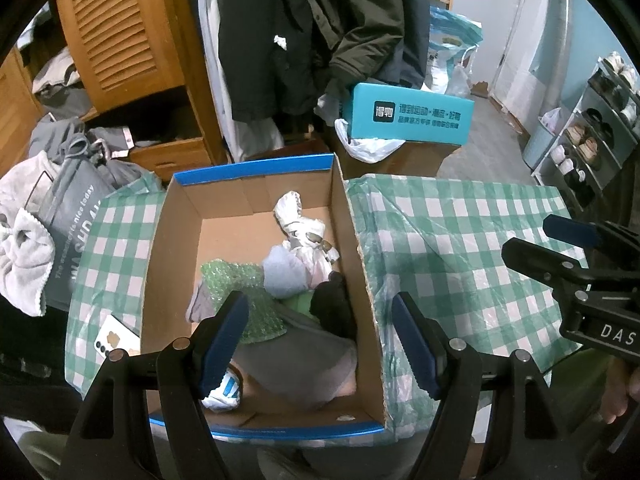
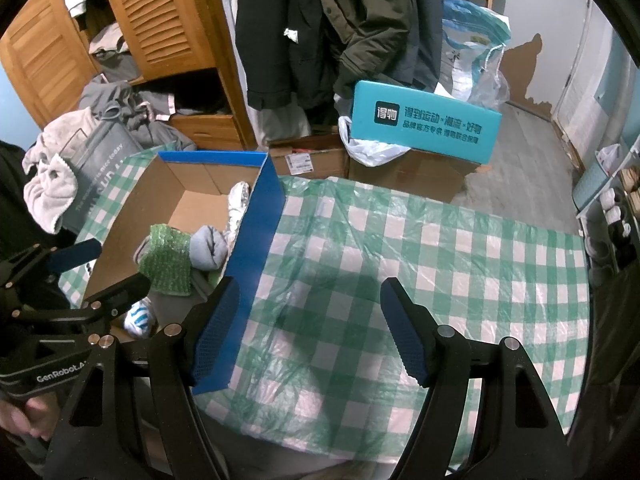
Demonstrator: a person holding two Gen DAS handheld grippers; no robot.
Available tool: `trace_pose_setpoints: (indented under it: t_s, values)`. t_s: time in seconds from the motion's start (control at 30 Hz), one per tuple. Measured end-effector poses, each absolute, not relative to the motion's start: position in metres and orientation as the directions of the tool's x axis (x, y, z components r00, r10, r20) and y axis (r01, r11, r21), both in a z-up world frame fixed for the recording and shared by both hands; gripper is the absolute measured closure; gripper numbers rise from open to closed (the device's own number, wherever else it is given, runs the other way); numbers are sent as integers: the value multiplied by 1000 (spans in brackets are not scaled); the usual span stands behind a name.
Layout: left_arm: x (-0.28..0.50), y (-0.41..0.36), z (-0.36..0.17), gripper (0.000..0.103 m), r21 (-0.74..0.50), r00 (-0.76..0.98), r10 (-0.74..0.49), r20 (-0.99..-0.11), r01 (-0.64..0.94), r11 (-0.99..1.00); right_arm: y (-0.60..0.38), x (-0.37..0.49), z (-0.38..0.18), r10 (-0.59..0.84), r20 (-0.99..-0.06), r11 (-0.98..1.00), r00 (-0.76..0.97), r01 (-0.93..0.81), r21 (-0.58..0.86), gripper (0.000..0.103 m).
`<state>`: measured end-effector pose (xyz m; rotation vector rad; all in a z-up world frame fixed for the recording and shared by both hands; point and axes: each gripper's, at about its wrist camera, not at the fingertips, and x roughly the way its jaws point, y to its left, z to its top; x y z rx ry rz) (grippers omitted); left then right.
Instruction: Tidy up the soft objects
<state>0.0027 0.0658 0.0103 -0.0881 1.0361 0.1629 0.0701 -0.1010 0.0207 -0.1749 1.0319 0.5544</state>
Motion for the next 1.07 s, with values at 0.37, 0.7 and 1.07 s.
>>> trace_pose_setpoints:
  t_s: [0.37,0.7,1.07]
  values:
    - [5,63,13,27,24,500,104,-860,-163,986,-101,70,21,354,-850,850,391,-514,117,30]
    - [5,62,14,27,27,499,107,-860,-164,986,-101,70,21,352,-850,850,390,-514,116,30]
    - [5,61,15,27,36,508,112,-854,-157,987,-100,70,21,353,-850,849,390,-515,116,30]
